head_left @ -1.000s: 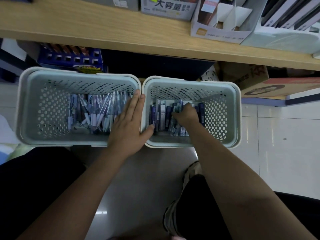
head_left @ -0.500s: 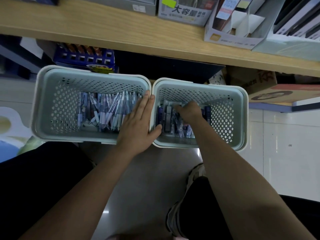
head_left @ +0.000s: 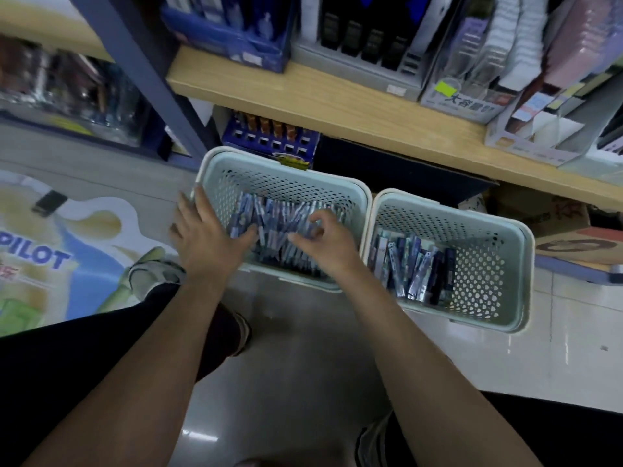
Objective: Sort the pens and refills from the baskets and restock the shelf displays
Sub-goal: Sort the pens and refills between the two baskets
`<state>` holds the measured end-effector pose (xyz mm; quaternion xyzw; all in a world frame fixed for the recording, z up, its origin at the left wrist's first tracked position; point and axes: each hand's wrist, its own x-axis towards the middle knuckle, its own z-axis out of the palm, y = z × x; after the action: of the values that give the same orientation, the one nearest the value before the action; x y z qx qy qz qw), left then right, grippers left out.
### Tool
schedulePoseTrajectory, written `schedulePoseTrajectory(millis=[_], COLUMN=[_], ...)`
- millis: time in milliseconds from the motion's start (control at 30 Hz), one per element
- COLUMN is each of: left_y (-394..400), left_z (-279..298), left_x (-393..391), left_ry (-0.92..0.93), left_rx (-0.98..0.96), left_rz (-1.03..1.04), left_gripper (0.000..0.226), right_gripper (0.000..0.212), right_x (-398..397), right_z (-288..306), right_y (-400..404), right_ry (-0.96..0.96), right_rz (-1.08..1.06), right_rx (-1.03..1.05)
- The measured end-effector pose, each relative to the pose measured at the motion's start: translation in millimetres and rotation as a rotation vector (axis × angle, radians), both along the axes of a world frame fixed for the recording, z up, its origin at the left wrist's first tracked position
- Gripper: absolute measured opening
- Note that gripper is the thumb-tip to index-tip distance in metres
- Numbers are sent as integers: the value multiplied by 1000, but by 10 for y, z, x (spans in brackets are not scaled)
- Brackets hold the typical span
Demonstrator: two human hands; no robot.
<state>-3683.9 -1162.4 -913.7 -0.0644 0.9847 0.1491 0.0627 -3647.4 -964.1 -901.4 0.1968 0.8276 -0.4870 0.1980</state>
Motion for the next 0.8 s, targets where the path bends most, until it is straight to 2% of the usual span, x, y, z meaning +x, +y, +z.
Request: schedulePoseTrajectory(millis=[67, 100, 200, 267, 333, 433, 567, 633, 733, 800], left_y=[-119, -157, -252, -350, -434, -433, -368, -380, -375, -370], left_z=[-9, -13, 43, 69, 48, -35, -109, -133, -134, -135], left_x=[-7, 6, 49, 52, 93, 223, 289, 273, 295, 309], left_ry=[16, 27, 14, 5, -7, -59, -78, -85, -60, -50], left_rx=[44, 75, 177, 241, 267, 287, 313, 332, 421, 489], left_rz=[-34, -37, 36, 59, 44, 26, 67, 104, 171, 216], left_gripper=[111, 110, 100, 79, 61, 73, 86, 81, 63, 52], right_gripper=[65, 69, 60, 53, 58, 77, 85, 84, 73, 73], right_x=[-24, -30, -100, -186, -258, -328, -432, -475, -528, -568], right_z=[-59, -89, -161, -215, -288, -370, -454, -497, -564, -618], right_y=[-36, -48, -111, -215, -354, -570, -733, -796, -899, -987], right_ry=[-144, -176, -203, -211, -234, -279, -273, -236, -193, -201], right_rz=[14, 9, -1, 7, 38, 83, 40, 56, 67, 74], right_rx=[-1, 13, 67, 59, 30, 35, 109, 123, 102, 109])
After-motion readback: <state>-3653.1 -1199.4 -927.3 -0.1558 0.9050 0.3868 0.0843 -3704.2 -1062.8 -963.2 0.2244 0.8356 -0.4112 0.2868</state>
